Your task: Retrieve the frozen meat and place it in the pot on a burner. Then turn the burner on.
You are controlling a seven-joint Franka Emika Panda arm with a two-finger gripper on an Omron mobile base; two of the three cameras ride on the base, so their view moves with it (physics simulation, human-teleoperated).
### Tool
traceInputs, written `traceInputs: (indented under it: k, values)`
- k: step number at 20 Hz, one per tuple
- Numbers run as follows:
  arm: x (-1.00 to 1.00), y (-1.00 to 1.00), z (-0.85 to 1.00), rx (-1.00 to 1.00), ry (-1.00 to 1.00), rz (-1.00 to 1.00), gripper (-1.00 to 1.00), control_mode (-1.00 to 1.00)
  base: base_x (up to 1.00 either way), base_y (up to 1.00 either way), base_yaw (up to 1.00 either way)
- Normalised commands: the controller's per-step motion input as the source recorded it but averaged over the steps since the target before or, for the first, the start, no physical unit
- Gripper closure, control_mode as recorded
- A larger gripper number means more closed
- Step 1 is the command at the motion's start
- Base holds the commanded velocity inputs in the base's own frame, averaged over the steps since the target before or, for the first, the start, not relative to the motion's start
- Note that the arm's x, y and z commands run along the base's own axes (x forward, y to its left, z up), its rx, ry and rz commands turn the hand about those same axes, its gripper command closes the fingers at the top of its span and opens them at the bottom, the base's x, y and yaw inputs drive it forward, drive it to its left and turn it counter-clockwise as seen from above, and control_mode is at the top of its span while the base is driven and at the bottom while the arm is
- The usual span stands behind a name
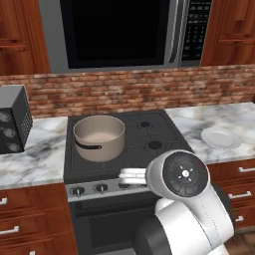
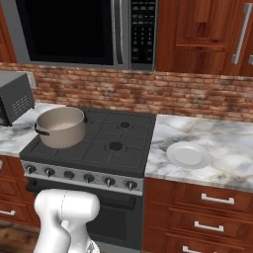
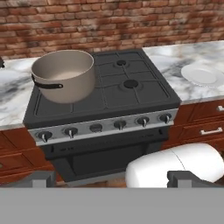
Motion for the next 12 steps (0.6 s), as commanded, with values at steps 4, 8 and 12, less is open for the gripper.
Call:
traceInputs:
  k: [4, 8, 12]
  values:
    - [0.06, 0.22, -0.63, -0.02, -0.12, -0.08, -1.00, -1.00, 0.00, 0.00, 0.00]
    - [0.13, 0.07, -0.62, -0.14, -0.26, 0.01, -1.00, -1.00, 0.00, 0.00, 0.00]
    - [0.48, 0.00, -0.80, 0.00, -0.24, 0.02, -1.00, -1.00, 0.00, 0.00, 0.00]
